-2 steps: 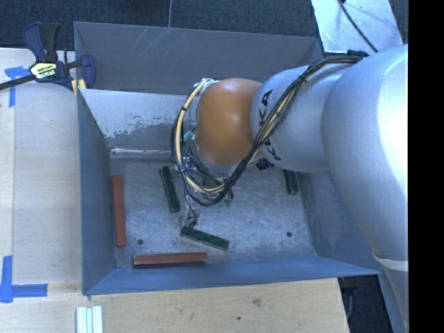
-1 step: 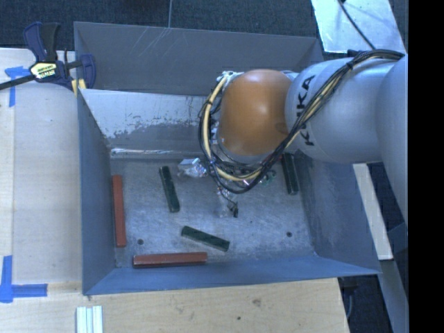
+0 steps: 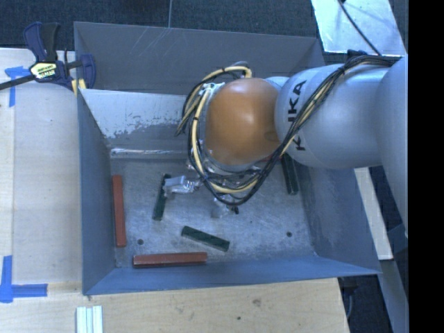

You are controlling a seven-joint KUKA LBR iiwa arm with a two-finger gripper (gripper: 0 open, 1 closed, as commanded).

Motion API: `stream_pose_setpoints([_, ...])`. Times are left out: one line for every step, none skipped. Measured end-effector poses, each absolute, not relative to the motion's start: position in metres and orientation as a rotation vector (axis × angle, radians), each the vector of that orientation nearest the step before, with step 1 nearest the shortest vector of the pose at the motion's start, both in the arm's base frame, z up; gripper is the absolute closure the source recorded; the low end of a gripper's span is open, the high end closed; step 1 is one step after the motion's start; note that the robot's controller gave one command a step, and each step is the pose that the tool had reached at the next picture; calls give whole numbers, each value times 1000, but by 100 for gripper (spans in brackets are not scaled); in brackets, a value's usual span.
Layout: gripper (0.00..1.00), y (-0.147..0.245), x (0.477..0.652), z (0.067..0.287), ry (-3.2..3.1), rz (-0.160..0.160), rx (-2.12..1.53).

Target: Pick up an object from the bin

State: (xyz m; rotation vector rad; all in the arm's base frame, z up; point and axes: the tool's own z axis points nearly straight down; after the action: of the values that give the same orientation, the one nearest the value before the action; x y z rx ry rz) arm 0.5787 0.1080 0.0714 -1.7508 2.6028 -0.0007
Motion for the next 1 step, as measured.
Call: stream_pose_setpoints([0,134,611,71,2119,-1,-2313])
